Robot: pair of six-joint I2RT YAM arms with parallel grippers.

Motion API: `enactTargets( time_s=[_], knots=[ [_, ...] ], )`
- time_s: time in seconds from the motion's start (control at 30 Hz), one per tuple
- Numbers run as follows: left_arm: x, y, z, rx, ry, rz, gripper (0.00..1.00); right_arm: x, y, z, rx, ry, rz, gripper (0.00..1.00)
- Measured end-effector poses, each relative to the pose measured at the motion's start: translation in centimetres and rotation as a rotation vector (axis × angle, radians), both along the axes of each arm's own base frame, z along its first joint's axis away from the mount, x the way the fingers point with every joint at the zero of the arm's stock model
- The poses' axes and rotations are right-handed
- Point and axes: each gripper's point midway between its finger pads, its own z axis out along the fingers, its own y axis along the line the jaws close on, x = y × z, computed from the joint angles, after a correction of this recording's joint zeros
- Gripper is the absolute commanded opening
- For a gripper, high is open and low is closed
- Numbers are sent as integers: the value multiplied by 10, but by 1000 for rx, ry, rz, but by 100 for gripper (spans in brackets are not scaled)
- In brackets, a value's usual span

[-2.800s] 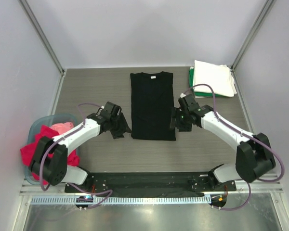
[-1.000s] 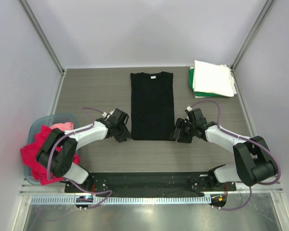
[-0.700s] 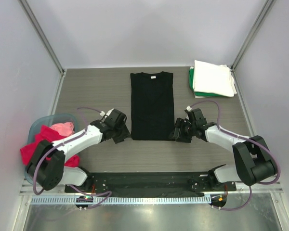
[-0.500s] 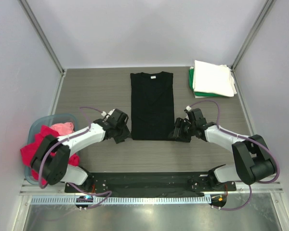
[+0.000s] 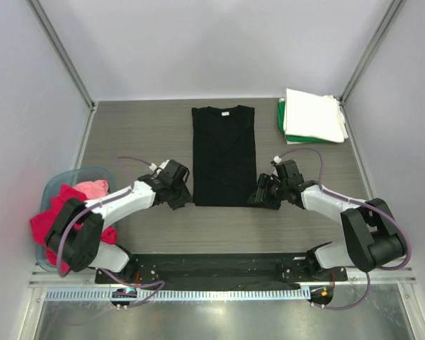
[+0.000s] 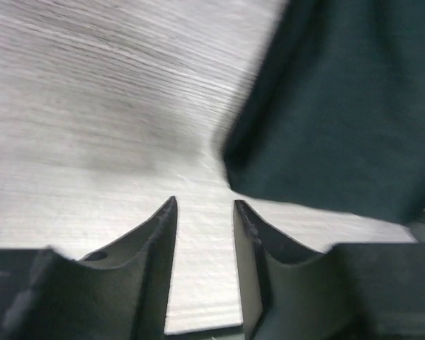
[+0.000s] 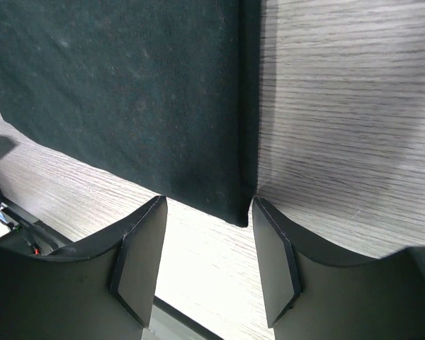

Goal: Fold and stack the t-shirts
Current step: Fold the tshirt

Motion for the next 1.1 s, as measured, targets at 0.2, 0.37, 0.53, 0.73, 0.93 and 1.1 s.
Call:
enactTargets(
  time_s=[0.2,0.37,0.53,0.73,0.93,1.1],
  knots=[
    [5,1,37,-39,-102,3,50,0,0,0,2,-2,0,57],
    [13,-8,20,-24,-68,-11,45,1,1,0,5,-4,2,57],
    [12,-12,-15,5,12,-18,34,0,1,0,4,-4,2,54],
    [15,-18,-15,-17,-7,-15,30,0,0,-1,2,-4,0,53],
    [18,-21,-16,-40,-22,1,17,0,0,-1,3,-5,0,52],
    [20,-25,-18,-52,-26,3,0,0,-1,-4,0,-3,-2,41]
  ],
)
